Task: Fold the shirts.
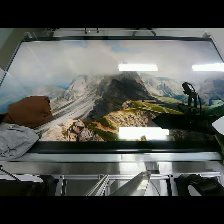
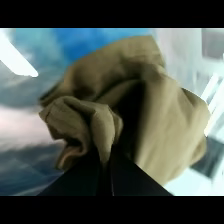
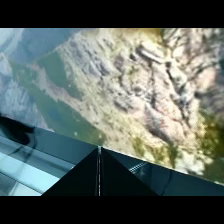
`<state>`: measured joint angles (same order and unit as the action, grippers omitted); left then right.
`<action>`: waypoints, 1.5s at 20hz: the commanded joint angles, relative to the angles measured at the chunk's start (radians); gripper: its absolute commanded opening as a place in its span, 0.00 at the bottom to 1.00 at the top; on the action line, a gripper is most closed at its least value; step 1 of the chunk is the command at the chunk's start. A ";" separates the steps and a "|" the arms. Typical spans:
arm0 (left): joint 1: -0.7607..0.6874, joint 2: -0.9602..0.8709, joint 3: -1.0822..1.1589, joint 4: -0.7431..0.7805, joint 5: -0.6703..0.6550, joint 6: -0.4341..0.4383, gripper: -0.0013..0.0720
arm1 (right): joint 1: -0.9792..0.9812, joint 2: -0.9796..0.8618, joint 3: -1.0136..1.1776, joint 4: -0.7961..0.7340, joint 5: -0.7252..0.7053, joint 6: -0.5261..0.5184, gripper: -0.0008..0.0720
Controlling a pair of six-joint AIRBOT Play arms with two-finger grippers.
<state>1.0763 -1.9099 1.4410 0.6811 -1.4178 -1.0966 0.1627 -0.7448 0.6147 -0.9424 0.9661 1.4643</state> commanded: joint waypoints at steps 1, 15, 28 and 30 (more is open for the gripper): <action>-0.095 -0.005 0.062 -0.106 -0.102 -0.008 0.02 | 0.001 0.001 0.000 0.027 0.000 0.006 0.04; -1.066 0.388 0.552 -0.775 -0.168 -0.099 0.05 | -0.140 0.021 0.002 0.072 0.015 0.005 0.04; -1.132 0.385 0.120 -0.373 -0.226 -0.126 1.00 | -0.247 0.019 0.002 0.072 0.100 -0.068 0.70; -1.073 0.386 0.067 -0.175 -0.277 -0.130 1.00 | -0.246 -0.025 0.001 0.077 0.125 -0.116 0.70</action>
<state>-0.0528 -1.5257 1.5848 0.2882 -1.6371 -1.2209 -0.0830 -0.7345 0.6167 -0.8700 1.0618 1.3884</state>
